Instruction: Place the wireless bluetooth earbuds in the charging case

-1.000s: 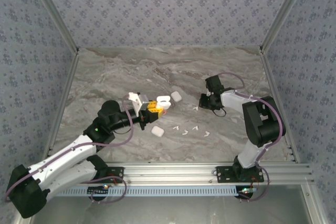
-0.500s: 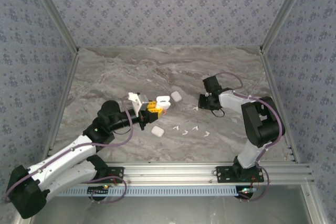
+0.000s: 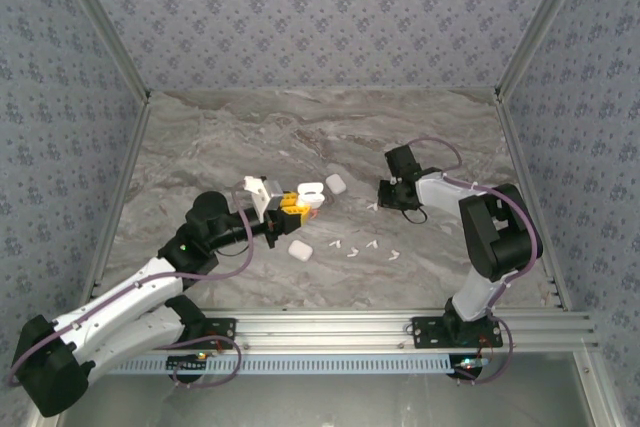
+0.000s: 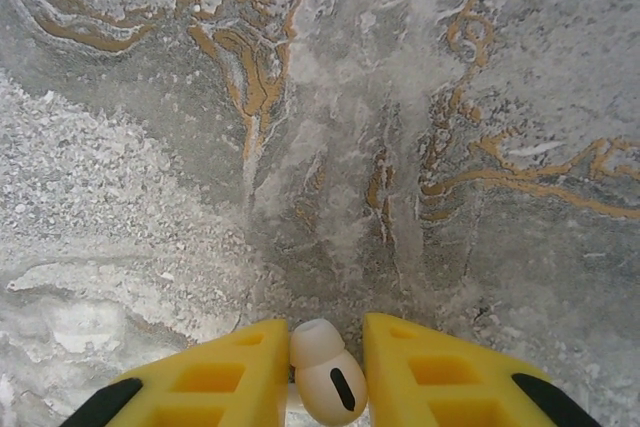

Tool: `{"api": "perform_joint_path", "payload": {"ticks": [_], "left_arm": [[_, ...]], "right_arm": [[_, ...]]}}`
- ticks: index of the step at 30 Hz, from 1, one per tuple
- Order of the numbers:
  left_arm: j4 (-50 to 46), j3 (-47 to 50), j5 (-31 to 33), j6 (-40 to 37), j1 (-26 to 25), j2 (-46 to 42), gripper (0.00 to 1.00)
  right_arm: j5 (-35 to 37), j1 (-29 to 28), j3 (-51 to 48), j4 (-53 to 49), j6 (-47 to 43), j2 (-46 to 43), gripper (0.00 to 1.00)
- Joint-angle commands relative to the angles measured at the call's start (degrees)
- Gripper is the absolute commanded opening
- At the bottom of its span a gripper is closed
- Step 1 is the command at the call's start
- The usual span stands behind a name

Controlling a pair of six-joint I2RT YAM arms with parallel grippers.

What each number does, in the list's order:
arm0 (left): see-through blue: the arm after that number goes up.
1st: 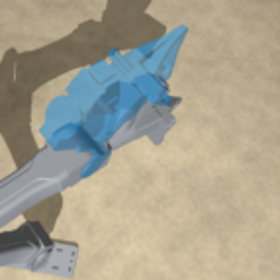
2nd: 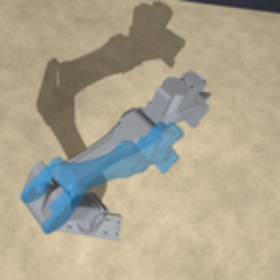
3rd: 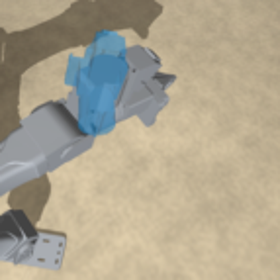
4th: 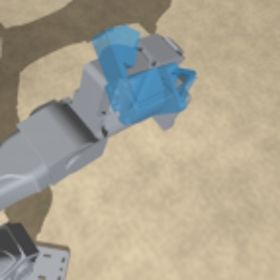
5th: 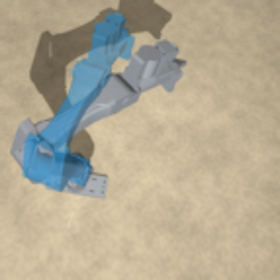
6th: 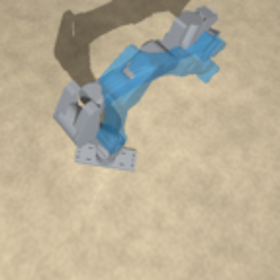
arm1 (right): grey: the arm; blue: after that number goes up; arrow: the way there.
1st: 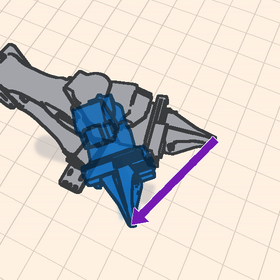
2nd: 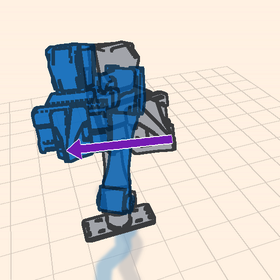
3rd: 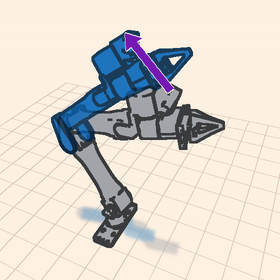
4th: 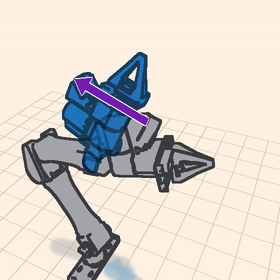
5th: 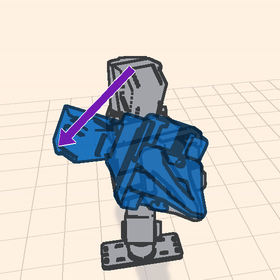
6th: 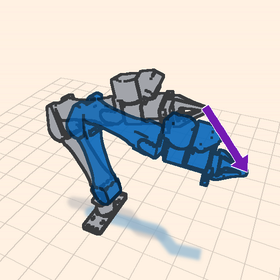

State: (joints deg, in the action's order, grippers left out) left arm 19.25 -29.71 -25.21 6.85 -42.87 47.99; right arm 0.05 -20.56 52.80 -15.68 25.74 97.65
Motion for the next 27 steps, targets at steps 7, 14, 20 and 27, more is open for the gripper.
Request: {"api": "perform_joint_path", "payload": {"ticks": [7,14,20,27], "left_arm": [[4.4,0.4,0.6,1.5,-0.4,-0.7,0.00],[9.1,1.7,0.9,5.1,-0.5,2.1,0.00],[9.6,0.5,-0.9,5.7,-0.5,4.6,0.00],[10.4,-1.3,-3.6,6.4,-0.5,8.0,0.00]], "right_arm": [[-0.1,-1.8,-3.4,-0.4,-5.6,-10.1,0.20],[-2.3,-4.9,-3.0,-2.9,-19.4,-26.5,0.20],[-1.5,-11.6,-1.0,-4.4,-34.0,-40.7,0.21],[3.3,-21.4,6.1,-10.0,-45.6,-44.9,0.21]]}}
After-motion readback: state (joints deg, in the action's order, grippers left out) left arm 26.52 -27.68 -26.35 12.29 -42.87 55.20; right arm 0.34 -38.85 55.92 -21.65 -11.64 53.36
